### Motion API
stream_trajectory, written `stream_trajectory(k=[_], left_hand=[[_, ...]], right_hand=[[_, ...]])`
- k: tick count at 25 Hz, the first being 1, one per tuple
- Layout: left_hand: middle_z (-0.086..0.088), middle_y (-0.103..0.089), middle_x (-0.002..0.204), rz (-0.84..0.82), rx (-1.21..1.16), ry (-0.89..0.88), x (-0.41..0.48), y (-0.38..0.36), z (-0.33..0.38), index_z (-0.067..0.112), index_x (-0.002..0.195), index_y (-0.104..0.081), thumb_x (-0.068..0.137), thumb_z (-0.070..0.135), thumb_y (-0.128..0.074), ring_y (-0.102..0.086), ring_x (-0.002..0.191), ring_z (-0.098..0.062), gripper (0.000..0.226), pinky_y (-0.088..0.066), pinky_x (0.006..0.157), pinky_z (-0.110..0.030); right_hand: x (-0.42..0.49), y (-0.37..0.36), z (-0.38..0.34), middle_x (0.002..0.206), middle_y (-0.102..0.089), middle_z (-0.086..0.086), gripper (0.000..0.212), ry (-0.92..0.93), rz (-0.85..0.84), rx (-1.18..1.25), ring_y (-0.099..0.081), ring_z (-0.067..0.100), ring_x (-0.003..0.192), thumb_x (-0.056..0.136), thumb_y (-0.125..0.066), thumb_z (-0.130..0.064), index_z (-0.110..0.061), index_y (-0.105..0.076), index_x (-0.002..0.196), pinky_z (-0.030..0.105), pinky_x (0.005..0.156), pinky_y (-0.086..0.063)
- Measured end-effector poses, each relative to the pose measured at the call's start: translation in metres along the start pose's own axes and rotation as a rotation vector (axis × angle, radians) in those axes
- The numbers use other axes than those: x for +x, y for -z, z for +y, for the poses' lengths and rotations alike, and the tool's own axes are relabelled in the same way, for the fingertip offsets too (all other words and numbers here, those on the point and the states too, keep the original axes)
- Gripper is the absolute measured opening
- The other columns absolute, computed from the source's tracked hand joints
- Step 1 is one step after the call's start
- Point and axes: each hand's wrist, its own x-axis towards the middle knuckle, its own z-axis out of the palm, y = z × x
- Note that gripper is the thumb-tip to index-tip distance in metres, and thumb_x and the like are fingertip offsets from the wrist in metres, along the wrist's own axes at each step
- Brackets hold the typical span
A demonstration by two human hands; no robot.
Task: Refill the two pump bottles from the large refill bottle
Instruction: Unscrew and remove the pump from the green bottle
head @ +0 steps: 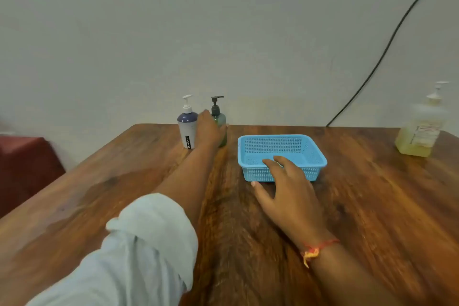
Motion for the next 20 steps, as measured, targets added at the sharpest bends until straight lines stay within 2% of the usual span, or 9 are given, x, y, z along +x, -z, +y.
stream_trajectory(k=[4,9,15,17,20], left_hand=[[-0.009,-0.06,0.128,0.013,0.11,0.022,0.029,-0.007,-0.001,0.011,0.13,-0.049,0.097,0.032,-0.065,-0.061,0.112,-0.027,0.043,-0.045,0.081,-0.034],[-0.009,-0.057,0.13,0.057,0.171,-0.016,0.037,-0.021,-0.006,0.011,0.129,-0.056,0.091,0.034,-0.072,-0.061,0.112,-0.03,0.047,-0.053,0.09,-0.042],[-0.005,-0.063,0.126,0.092,0.036,-0.05,0.004,0.003,0.001,0.012,0.125,-0.062,0.088,0.034,-0.075,-0.063,0.109,-0.024,0.045,-0.049,0.086,-0.03],[0.002,-0.065,0.118,0.093,-0.056,-0.068,-0.019,0.028,0.006,0.014,0.124,-0.064,0.085,0.033,-0.079,-0.062,0.106,-0.018,0.045,-0.048,0.079,-0.021],[0.006,-0.06,0.113,0.04,-0.2,-0.104,-0.069,0.072,0.019,0.018,0.12,-0.063,0.084,0.027,-0.082,-0.058,0.101,-0.012,0.041,-0.043,0.07,-0.012]], right_hand=[[0.005,-0.005,0.005,0.149,-0.048,-0.002,0.058,0.043,0.057,-0.032,-0.041,0.016,0.14,0.093,-0.056,-0.055,-0.026,-0.051,0.144,0.038,0.11,-0.041],[0.002,-0.008,0.012,0.144,-0.053,0.0,0.056,0.059,0.083,-0.1,-0.046,0.018,0.136,0.093,-0.056,-0.054,-0.025,-0.055,0.14,0.038,0.103,-0.046],[0.003,-0.005,0.015,0.146,-0.051,-0.001,0.056,0.039,0.067,-0.057,-0.044,0.017,0.137,0.094,-0.056,-0.054,-0.025,-0.052,0.142,0.036,0.106,-0.045],[0.003,-0.004,0.014,0.145,-0.051,-0.002,0.055,0.054,0.05,-0.01,-0.043,0.016,0.137,0.095,-0.057,-0.052,-0.024,-0.051,0.142,0.035,0.107,-0.045],[0.002,-0.001,0.011,0.144,-0.05,-0.005,0.053,0.083,0.021,0.143,-0.043,0.014,0.136,0.095,-0.06,-0.048,-0.024,-0.051,0.141,0.024,0.105,-0.038]])
